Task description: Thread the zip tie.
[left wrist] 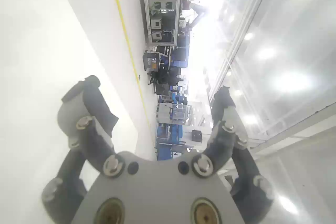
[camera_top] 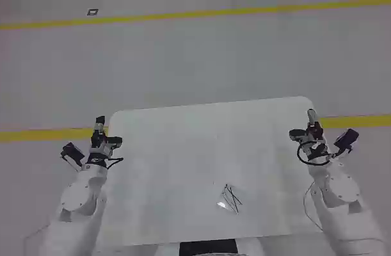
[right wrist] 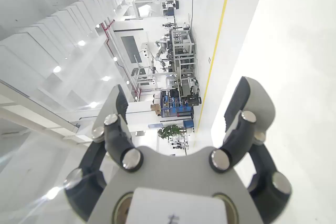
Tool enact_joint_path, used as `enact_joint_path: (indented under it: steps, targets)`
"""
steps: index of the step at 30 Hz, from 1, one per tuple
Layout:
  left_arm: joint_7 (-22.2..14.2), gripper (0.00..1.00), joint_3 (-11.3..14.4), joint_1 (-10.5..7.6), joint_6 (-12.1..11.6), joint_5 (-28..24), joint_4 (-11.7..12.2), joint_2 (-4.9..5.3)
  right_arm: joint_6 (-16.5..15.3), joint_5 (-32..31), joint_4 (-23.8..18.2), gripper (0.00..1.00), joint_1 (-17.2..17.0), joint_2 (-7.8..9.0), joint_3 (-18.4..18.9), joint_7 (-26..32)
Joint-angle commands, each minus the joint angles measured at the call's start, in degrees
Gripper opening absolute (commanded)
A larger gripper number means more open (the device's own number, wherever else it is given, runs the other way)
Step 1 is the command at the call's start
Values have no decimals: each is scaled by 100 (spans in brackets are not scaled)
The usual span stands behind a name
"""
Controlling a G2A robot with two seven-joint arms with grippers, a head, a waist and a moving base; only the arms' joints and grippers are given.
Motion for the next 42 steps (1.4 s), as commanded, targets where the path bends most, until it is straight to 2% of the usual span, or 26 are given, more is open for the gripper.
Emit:
enact_joint_path:
  steps: [1,4,7,9,23,27,33,37,39,40,42]
  targets:
    - [0,100,0,0,0,0,0,0,-162,-368,-137,100,28,14,66,32]
    - [0,100,0,0,0,0,0,0,-289,-897,-259,100,-53,28,75,184]
    - [0,100,0,0,0,0,0,0,-350,-1685,-349,100,-169,51,42,321]
    - [0,100,0,0,0,0,0,0,-500,-2021,-405,100,-255,60,-1,456]
    - [0,100,0,0,0,0,0,0,-526,-2054,-403,100,-267,60,7,452]
    - [0,100,0,0,0,0,0,0,-598,-2558,-621,100,-178,85,-9,790]
    - [0,100,0,0,0,0,0,0,-414,-3347,-941,100,-125,127,-79,1397]
    - [0,100,0,0,0,0,0,0,-413,-4059,-1073,100,-189,158,-191,1771]
    - [0,100,0,0,0,0,0,0,-488,-4218,-1090,100,-258,169,-232,1936]
    - [0,100,0,0,0,0,0,0,-623,-4256,-1086,100,-306,178,-234,2056]
    - [0,100,0,0,0,0,0,0,-650,-4257,-1076,100,-317,180,-225,2067]
